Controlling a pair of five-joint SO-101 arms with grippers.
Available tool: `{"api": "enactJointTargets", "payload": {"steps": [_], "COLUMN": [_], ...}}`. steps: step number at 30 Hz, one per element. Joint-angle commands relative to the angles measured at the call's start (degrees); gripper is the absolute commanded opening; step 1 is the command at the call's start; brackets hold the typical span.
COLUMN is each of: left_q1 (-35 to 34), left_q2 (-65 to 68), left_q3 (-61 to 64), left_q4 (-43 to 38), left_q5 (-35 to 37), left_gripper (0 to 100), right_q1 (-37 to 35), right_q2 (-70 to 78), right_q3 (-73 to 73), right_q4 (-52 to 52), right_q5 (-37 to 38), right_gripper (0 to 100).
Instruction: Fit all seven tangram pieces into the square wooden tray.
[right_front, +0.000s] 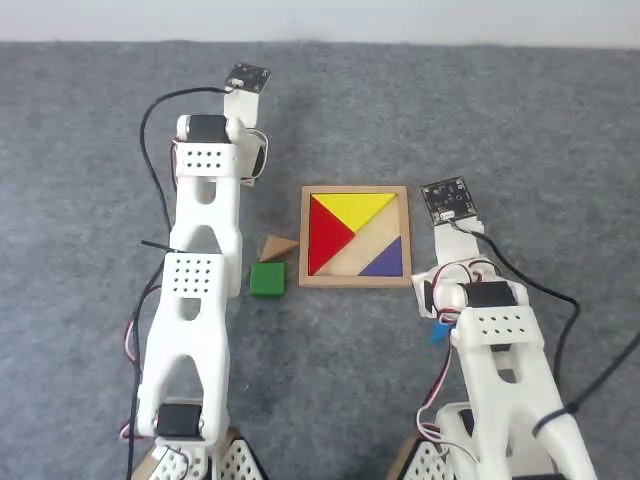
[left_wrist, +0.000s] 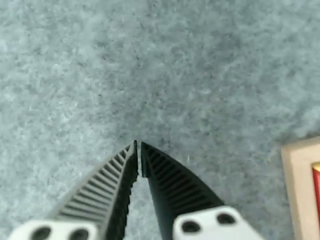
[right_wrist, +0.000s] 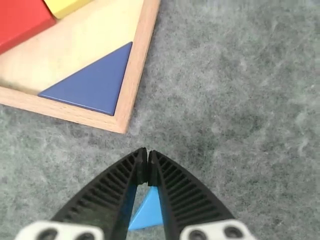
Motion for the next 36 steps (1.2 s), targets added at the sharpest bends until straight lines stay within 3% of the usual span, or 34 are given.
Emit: {"api": "enactJointTargets", "payload": {"steps": [1, 15, 22, 29, 36], "left_q1": [0.26, -0.7, -5.98, -10.37, -18.2], "left_q2": [-1.93, -2.64, -8.09, -20.13, -51.69], "left_q3": [-2.42, -2.86, -1.1, 15.08, 48.57], "left_q4": [2.02, 2.11, 2.46, 2.46, 1.76], "left_q5": [0.7, 3.78, 11.6, 14.59, 15.3], "left_gripper": [1, 1, 1, 1, 1], "right_q1": [0.57, 0.57, 0.57, 0.57, 0.57], "right_q2": [-2.33, -2.51, -2.59, -2.59, -2.15], "right_q3": [-0.35, -0.35, -0.35, -0.44, -0.26], "right_q4": [-1.1, -1.19, -1.19, -1.19, -2.24], "right_q5": [0.35, 0.26, 0.26, 0.26, 0.35], "right_gripper": [0.9, 0.9, 0.9, 0.9, 0.9]}}
